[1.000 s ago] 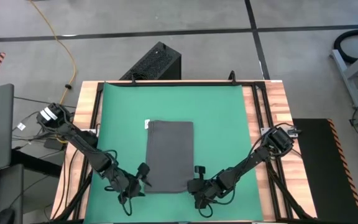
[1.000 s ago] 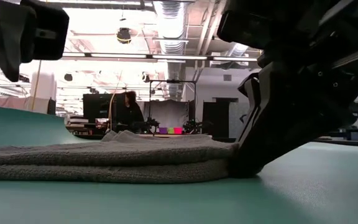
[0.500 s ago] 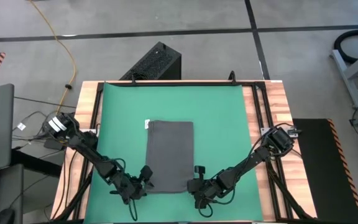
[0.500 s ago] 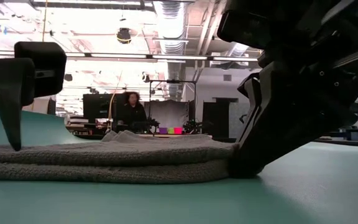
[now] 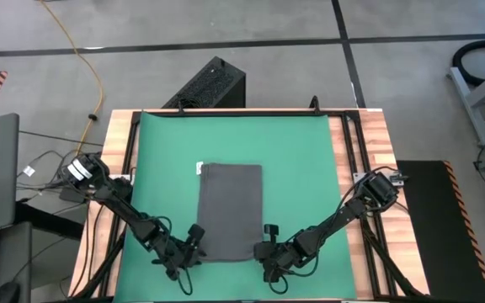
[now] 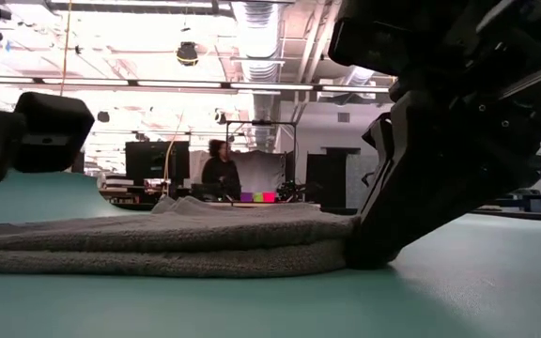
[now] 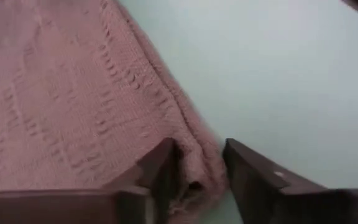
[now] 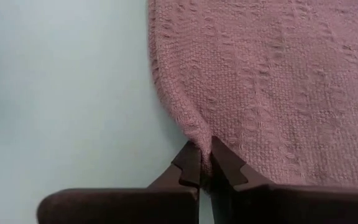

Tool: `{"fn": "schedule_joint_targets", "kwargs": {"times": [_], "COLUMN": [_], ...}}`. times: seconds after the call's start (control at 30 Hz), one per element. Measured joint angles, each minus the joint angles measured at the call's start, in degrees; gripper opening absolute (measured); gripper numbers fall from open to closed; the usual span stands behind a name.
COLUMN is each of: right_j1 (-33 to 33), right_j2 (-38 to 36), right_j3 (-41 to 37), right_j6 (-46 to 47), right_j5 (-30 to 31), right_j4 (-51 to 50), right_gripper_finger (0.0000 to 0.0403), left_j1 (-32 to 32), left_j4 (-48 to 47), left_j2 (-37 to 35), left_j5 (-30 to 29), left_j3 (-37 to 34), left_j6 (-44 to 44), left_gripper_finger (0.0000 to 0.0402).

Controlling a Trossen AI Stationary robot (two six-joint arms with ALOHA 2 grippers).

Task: Roll towel into tight, uniform cylinder
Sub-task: Roll the gray towel

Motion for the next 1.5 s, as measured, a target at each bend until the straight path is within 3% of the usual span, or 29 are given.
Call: {"fn": "schedule_joint_targets", "kwargs": {"times": [0.13,0.2,0.3,0.5,0.93,1.17,1.5], "right_j1": [-0.1,-0.1,-0.7,-2.4,-5.5,-6.8,-6.9], "right_j2": [-1.3,-2.2,-3.2,-5.2,-10.4,-11.5,-12.0], "right_j3": [0.3,0.3,0.3,0.2,0.2,0.2,0.3], "right_j6": [0.1,0.4,1.7,6.1,11.4,13.3,18.3], "right_j5": [-0.1,-0.4,-2.6,-12.9,-17.0,-19.7,-19.4], "right_j4": [-0.4,-0.8,-1.2,-1.2,-4.0,-3.8,-8.5], "right_gripper_finger": [0.0026,0.0026,0.0025,0.0024,0.0023,0.0023,0.0025], "left_j1": [0.1,0.1,0.1,0.2,1.8,7.1,10.7], "left_j4": [-1.2,-1.3,-2.2,-5.9,-10.1,-6.6,-8.0], "left_j2": [0.2,0.2,0.2,0.0,-4.3,-4.5,-4.8], "left_j5": [-0.9,-1.1,-1.9,-2.1,-1.2,7.5,7.1], "left_j3": [1.5,2.6,4.2,7.4,9.7,9.6,9.3], "left_j6": [-3.7,-5.3,-9.2,-14.6,-15.1,-19.7,-24.3], "left_gripper_finger": [0.0031,0.0013,0.0015,0.0007,0.0006,0.0005,0.0005]}}
